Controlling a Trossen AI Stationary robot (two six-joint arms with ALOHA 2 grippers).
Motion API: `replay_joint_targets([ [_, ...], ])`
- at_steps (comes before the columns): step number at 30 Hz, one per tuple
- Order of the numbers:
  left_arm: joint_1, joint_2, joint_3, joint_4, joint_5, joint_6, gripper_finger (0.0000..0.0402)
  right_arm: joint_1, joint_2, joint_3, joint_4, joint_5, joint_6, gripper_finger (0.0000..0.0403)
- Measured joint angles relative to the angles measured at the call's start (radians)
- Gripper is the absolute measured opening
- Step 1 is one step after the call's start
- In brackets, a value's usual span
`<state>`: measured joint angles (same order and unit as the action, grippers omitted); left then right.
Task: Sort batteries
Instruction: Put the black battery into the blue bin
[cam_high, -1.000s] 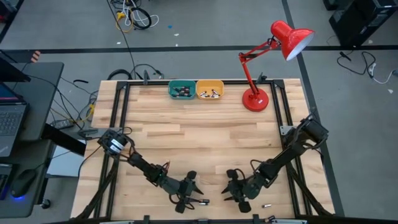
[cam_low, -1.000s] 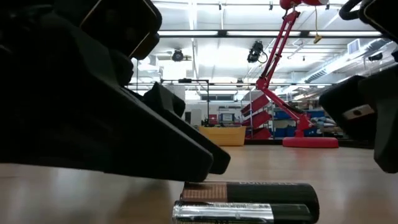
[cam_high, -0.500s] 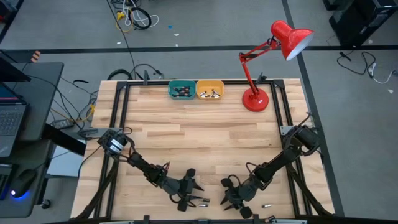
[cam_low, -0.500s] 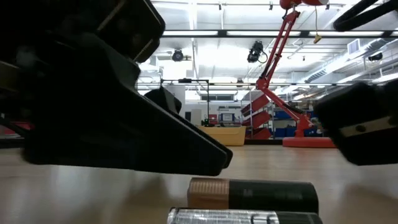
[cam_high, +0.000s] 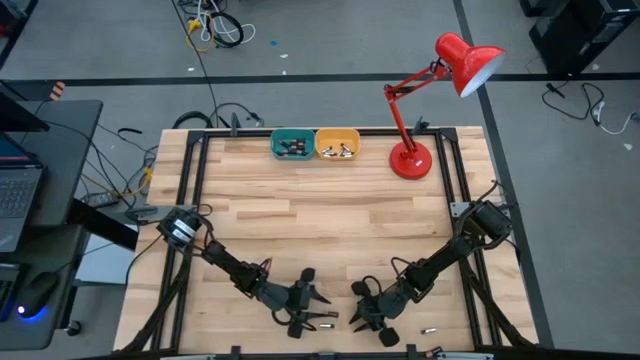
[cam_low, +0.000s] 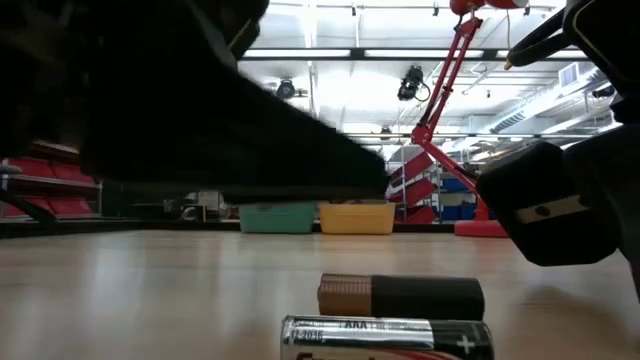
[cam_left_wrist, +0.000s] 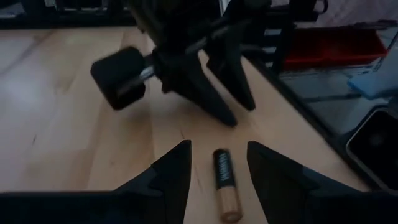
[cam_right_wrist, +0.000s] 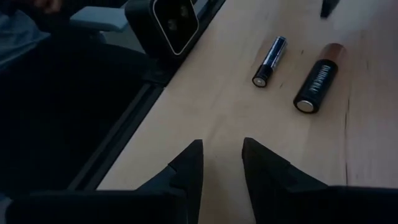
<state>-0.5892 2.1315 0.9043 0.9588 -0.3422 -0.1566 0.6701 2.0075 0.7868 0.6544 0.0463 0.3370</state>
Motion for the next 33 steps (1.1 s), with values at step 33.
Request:
replay_joint_targets([
  [33, 0.079, 0.002, 0.001, -0.179, -0.011, -0.047, 0.008, -0.013, 0.0, -0.001, -0.006, 0.002, -0.016, 0.0103],
])
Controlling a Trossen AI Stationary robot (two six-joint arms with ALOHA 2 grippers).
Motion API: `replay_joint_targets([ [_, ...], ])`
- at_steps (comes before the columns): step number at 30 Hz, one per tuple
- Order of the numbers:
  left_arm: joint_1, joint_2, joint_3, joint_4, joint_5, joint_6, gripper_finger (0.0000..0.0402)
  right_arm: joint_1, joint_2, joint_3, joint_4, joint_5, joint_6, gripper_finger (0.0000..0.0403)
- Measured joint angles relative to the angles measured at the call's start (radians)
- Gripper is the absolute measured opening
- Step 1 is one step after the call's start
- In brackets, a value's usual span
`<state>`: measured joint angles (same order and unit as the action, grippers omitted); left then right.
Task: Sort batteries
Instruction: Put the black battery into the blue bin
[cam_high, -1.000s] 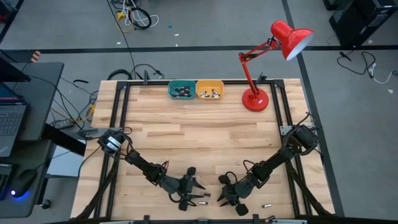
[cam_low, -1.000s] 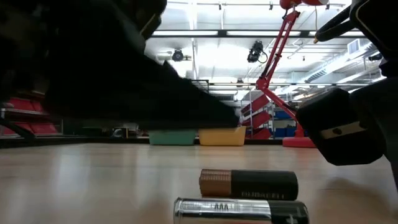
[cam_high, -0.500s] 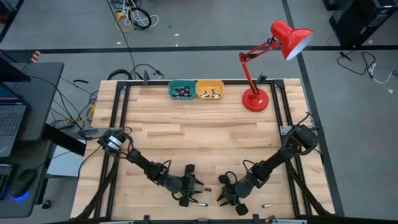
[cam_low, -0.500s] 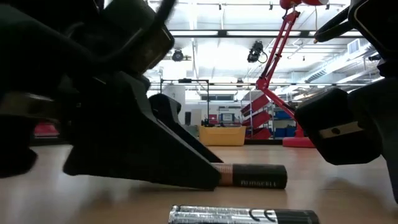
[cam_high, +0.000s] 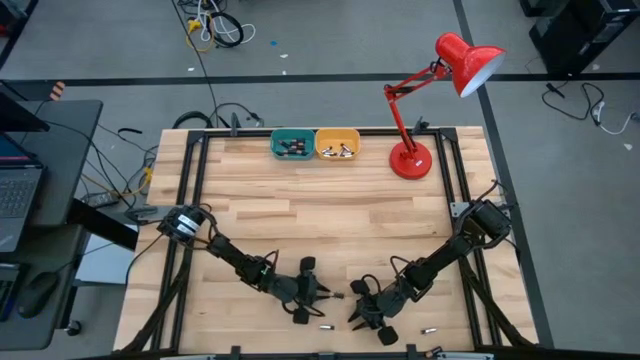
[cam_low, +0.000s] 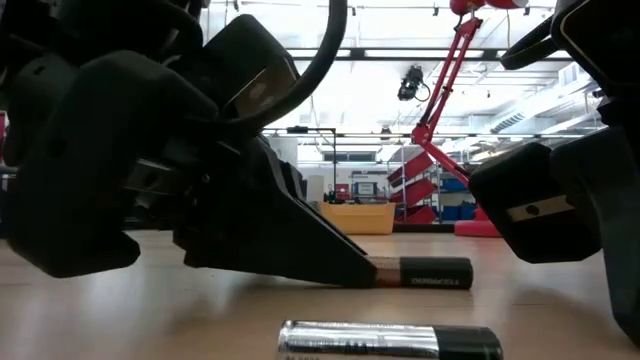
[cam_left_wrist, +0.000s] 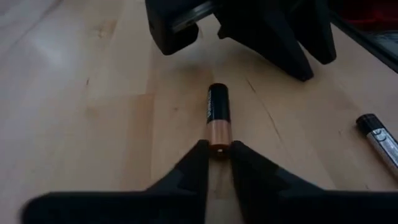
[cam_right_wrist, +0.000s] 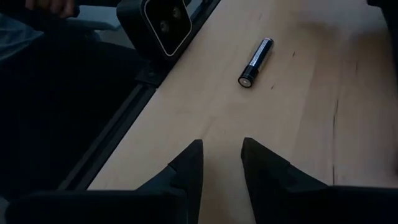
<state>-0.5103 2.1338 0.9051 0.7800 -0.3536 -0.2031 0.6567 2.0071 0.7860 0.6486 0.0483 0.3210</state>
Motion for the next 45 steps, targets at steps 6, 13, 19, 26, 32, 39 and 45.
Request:
replay_joint_targets([
  [6, 0.0, 0.0, 0.001, -0.008, 0.003, 0.011, 0.0011, -0.002, 0.0, 0.0, -0.005, 0.001, -0.002, 0.0103],
  [13, 0.0, 0.0, 0.001, -0.012, -0.006, 0.014, 0.0089, -0.004, -0.001, 0.0, -0.01, 0.009, 0.004, 0.0103],
  [19, 0.001, 0.0, 0.001, -0.011, -0.017, 0.01, 0.0155, -0.013, -0.001, 0.0, -0.013, 0.009, -0.006, 0.0103],
  [26, -0.01, 0.0, 0.001, -0.009, -0.002, 0.008, 0.0197, -0.019, -0.008, 0.0, -0.024, 0.065, -0.007, 0.0103],
  [32, -0.011, 0.0, 0.0, 0.015, 0.116, 0.012, 0.0204, -0.022, -0.07, -0.003, -0.094, 0.211, -0.026, 0.0103],
  [39, -0.012, 0.0, 0.0, 0.028, 0.165, 0.015, 0.0204, 0.014, -0.211, -0.003, -0.295, 0.401, 0.016, 0.0103],
  [45, -0.012, 0.0, 0.0, 0.099, 0.206, 0.132, 0.0204, 0.067, -0.278, -0.002, -0.395, 0.523, 0.088, 0.0103],
])
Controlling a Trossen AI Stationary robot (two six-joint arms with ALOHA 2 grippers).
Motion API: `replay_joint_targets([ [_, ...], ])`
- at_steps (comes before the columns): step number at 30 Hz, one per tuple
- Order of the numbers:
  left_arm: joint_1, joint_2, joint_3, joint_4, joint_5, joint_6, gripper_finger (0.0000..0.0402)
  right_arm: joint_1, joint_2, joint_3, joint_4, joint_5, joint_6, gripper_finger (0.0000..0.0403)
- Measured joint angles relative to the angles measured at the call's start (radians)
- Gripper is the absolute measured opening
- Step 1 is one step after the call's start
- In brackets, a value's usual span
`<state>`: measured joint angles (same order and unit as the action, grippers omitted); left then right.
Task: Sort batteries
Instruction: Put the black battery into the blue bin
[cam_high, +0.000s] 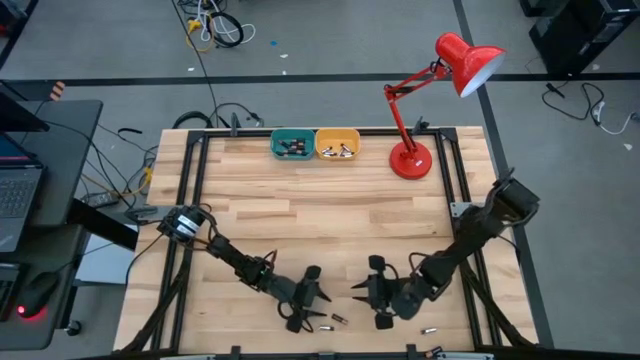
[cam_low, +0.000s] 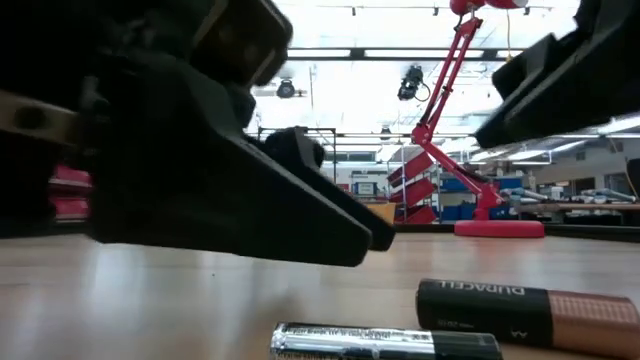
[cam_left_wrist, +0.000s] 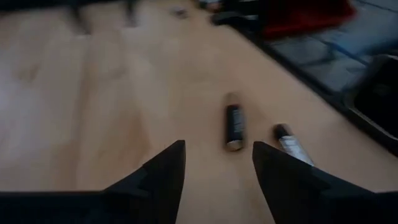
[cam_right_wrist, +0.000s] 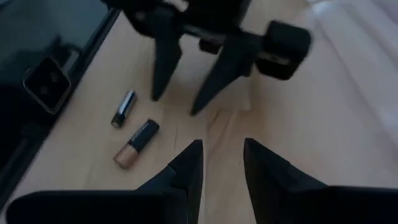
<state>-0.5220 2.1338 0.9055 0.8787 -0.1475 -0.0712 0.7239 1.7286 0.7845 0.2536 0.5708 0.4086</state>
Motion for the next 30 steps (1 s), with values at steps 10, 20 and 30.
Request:
replay_joint_targets([
  [10, 0.014, 0.0, 0.045, -0.033, 0.053, 0.109, 0.0205, 0.058, 0.003, 0.0, 0.002, 0.054, 0.153, 0.0103],
  [20, 0.016, 0.0, 0.092, -0.037, 0.094, 0.095, 0.0204, 0.097, 0.003, 0.0, 0.012, 0.09, 0.218, 0.0103],
  [30, 0.018, 0.044, 0.116, -0.007, 0.092, 0.095, 0.0203, 0.099, 0.003, 0.0, 0.014, 0.091, 0.206, 0.0103],
])
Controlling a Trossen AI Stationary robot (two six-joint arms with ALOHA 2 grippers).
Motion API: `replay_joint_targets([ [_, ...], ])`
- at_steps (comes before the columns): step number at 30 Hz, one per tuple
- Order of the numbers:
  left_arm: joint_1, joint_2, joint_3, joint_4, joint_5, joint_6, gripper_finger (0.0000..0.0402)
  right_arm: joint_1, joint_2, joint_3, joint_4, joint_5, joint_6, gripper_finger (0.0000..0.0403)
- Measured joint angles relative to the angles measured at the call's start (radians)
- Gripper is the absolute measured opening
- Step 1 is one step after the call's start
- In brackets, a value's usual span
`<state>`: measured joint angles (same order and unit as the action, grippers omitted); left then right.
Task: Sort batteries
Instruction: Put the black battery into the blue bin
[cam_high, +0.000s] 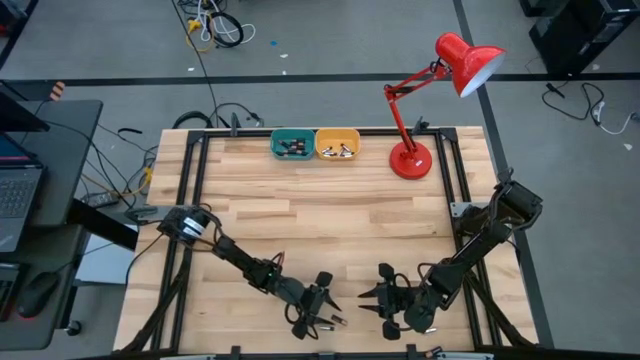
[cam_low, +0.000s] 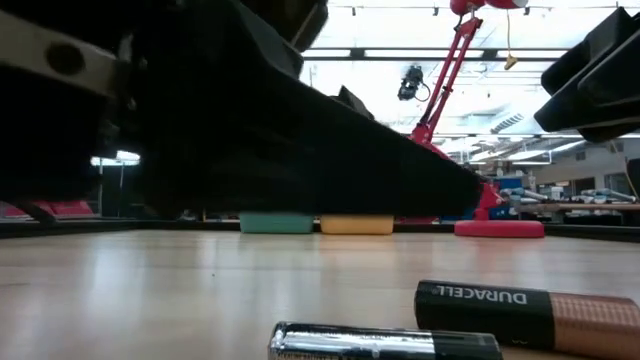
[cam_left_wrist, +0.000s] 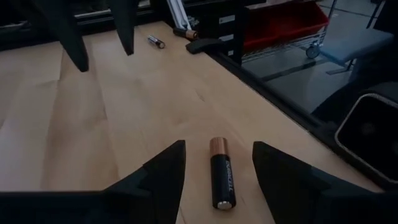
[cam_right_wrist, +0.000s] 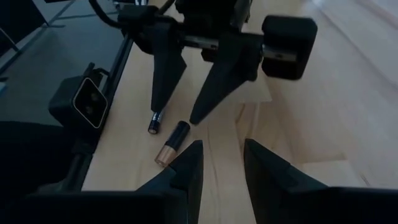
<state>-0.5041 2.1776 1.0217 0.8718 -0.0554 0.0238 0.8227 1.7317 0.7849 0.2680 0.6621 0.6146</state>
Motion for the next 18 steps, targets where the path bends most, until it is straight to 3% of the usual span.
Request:
replay_joint_targets([
  [18, 0.0, 0.095, 0.048, -0.007, 0.025, -0.015, 0.0199, 0.0, 0.0, 0.0, -0.001, 0.0, -0.015, 0.0103],
])
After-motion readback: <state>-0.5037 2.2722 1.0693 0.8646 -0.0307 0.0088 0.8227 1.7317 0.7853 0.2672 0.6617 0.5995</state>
